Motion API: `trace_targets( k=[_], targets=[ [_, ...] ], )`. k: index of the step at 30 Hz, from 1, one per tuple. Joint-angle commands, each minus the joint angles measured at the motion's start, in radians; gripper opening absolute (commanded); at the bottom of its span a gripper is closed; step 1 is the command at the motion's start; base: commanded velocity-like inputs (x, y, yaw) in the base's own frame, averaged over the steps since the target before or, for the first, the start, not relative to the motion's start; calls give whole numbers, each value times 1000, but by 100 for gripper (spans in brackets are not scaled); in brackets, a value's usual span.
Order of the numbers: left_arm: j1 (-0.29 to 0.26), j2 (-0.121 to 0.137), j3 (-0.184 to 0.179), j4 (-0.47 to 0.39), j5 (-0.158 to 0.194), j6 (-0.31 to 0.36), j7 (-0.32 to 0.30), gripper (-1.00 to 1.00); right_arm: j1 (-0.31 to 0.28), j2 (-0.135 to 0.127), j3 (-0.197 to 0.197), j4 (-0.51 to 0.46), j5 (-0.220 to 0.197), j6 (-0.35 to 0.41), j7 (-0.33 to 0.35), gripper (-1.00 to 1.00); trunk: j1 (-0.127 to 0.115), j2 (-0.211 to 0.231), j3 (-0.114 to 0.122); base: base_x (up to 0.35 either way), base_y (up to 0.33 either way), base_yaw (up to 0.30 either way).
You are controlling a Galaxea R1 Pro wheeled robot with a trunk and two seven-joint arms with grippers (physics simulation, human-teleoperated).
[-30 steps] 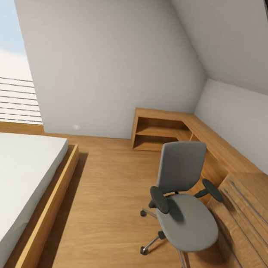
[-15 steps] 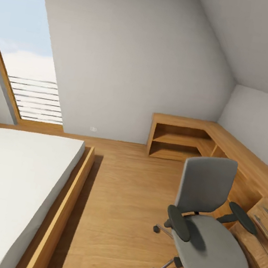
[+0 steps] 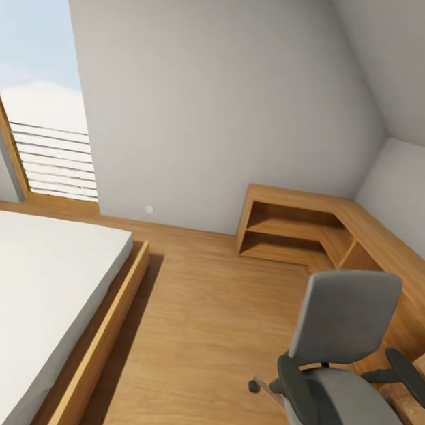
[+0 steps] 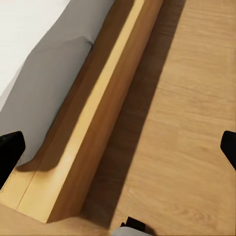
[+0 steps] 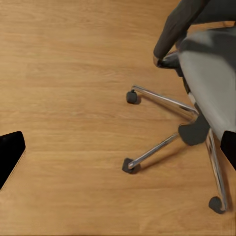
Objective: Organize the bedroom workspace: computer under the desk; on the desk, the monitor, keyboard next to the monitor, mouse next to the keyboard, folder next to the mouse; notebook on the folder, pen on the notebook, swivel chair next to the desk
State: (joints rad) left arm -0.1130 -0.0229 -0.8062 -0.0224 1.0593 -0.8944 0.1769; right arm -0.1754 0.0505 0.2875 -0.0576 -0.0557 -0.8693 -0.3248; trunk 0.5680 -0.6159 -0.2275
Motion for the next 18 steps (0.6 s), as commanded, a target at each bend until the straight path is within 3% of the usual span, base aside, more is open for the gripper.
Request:
trace_targets(
  k=[1,13,18],
  targets=[
    [0,0,-8,-1,-1,-1,10,100,0,0,9,1,-6,-3,-5,100,1,-1,-1,317,175,0],
    [0,0,-8,0,-1,-1,12,100,-1,0,9,1,-6,-3,-5,100,1,-1,-1,311,196,0],
    [-1,0,-10,0,-1,-1,9,100,-1,0,9,1,-5,-4,-5,100,1,-1,-1,316,82,0]
  ],
)
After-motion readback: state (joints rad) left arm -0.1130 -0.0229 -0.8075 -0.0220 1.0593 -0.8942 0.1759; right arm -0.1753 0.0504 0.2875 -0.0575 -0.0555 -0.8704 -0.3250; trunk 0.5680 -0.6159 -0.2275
